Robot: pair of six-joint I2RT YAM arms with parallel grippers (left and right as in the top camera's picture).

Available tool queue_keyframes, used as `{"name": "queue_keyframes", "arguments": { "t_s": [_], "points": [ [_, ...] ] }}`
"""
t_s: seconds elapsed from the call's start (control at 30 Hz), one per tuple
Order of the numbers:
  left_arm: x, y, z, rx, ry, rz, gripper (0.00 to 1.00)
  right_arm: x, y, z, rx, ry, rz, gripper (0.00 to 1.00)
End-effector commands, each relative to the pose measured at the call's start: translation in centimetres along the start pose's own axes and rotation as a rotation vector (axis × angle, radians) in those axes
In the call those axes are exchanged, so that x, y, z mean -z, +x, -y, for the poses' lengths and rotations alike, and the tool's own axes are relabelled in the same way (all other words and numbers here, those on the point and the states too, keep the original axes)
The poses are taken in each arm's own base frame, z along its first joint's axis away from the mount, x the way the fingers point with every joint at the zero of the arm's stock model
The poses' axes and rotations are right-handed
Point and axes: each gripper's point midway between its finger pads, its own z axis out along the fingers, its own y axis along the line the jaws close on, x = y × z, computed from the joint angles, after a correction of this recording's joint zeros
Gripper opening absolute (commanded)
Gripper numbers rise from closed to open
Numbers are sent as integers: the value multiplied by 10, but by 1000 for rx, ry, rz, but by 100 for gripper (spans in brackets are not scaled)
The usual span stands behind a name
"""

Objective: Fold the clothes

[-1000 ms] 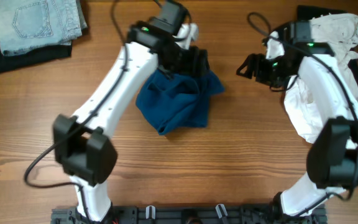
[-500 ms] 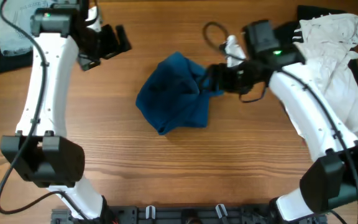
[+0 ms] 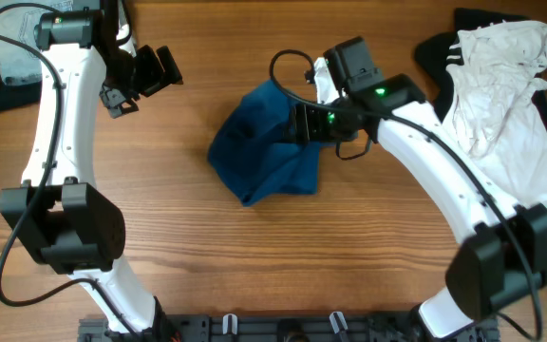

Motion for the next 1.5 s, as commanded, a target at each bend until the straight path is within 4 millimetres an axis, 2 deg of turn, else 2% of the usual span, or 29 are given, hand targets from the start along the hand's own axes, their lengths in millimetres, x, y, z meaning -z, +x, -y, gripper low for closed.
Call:
{"name": "queue_keyframes", "arguments": {
  "t_s": [0.0, 0.13, 0.2, 0.3, 0.33, 0.5, 0.6, 0.67, 0.7, 0.8, 0.9, 0.97, 1.03, 1.07, 1.13, 1.2, 1.27, 1.3, 1.47],
  "points": [
    [-4, 0, -3, 11, -15, -7, 100, -24, 6, 4, 70, -14, -66, 60],
    [-4, 0, -2, 10, -14, -7, 100, -28, 7, 5, 77, -13, -72, 50],
    [-4, -1, -2, 9, -12, -3, 100, -28, 3, 4, 83, -14, -57, 37],
    [-4, -2, -2, 8, -12, -1, 100, -29, -4, 3, 86, -17, -30, 11],
    [-4, -2, -2, 8, -12, -2, 100, -29, -5, 4, 73, -14, -24, 4],
    [-4, -2, -2, 6, -12, -2, 100, -25, -17, 7, 53, 22, 18, 4],
    [-4, -2, -2, 5, -12, -1, 100, -8, -32, 1, 63, 38, 56, 4],
    [-4, -2, -2, 6, -12, -2, 100, 12, -45, 1, 66, 86, 90, 4],
    [-4, -1, -2, 6, -12, -2, 100, 21, -49, 5, 61, 130, 103, 4],
    [-4, -1, -2, 6, -13, -5, 100, 42, -55, 40, 17, 347, 136, 4],
    [-4, -1, -2, 6, -13, -4, 100, 46, -48, 66, -6, 459, 116, 4],
    [-4, -1, -3, 6, -16, -3, 100, 41, -45, 73, -26, 459, 96, 4],
    [-4, -1, -3, 6, -16, -3, 100, 30, -40, 66, -24, 387, 61, 4],
    [-4, -1, -3, 6, -16, -3, 100, 21, -37, 51, 7, 292, 30, 4],
    [-4, -1, -2, 6, -16, -2, 100, 11, -35, 25, 90, 138, 2, 16],
    [-4, -1, -2, 6, -16, -2, 100, 8, -35, 9, 159, 55, -4, 32],
    [-4, -1, -3, 6, -16, -3, 100, 7, -34, 8, 175, 51, -6, 46],
    [-4, -1, -3, 6, -16, -4, 100, 7, -32, 8, 173, 50, -14, 49],
    [-4, -1, -3, 6, -17, -4, 100, 6, -14, -2, 228, -26, -86, 51]
  ]
}}
